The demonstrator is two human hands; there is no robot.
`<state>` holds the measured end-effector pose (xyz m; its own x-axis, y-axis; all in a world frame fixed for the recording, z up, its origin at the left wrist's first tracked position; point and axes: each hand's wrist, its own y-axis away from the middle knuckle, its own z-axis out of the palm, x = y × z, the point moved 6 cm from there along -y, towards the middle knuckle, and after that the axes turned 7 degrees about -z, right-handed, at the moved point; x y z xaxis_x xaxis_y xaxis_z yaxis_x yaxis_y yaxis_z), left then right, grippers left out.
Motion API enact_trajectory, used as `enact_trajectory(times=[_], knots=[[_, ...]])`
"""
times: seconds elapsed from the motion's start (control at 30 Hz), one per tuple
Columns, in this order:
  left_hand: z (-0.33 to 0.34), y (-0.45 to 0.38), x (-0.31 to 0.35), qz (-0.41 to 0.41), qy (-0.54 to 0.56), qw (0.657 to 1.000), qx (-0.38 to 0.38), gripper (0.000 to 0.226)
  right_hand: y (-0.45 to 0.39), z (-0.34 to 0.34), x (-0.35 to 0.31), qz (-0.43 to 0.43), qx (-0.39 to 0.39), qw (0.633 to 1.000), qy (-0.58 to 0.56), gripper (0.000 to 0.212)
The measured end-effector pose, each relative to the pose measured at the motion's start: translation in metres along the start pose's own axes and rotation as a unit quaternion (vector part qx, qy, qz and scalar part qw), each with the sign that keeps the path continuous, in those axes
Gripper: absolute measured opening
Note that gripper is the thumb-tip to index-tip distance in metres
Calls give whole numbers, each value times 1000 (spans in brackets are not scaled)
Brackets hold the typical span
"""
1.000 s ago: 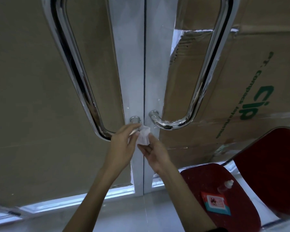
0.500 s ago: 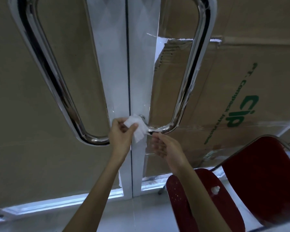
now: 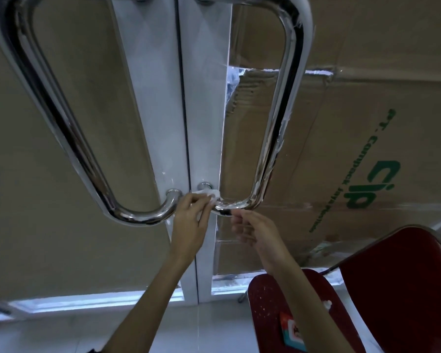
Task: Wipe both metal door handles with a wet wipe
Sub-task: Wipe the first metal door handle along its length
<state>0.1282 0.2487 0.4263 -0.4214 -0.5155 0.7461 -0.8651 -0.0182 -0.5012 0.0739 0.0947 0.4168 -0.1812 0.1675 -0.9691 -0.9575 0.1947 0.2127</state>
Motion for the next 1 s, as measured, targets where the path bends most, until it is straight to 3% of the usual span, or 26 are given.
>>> enact_trajectory(times=[0.13,0.3,0.5,0.7,0.77,0.9,1.0], knots=[[4,-25,-7,-42,-16,999,-3,19,-4,2,-7,-7,-17,1000,9,23],[3,-6,-1,-126,70,988,64,19,-6,-2,-12,-11,-19,1000,5,22],[15,13,21,9,0,1000,-10,27,-5,-7,-14,-13,-26,1000,12,24],[5,-15,1,-83,-40,996,24,19,-2,-19,-20,-27,-27,999,8,25],[12,2,14,-61,-39,997,32,20,0,-25,-18,-28,-26,999,5,25],[32,22,41,0,-49,999,-22,25,3,-35,-15,-28,-29,999,21,26],[21,1,25,-54,-87,995,3,20,4,-45,-17,-37,-31,999,23,26]])
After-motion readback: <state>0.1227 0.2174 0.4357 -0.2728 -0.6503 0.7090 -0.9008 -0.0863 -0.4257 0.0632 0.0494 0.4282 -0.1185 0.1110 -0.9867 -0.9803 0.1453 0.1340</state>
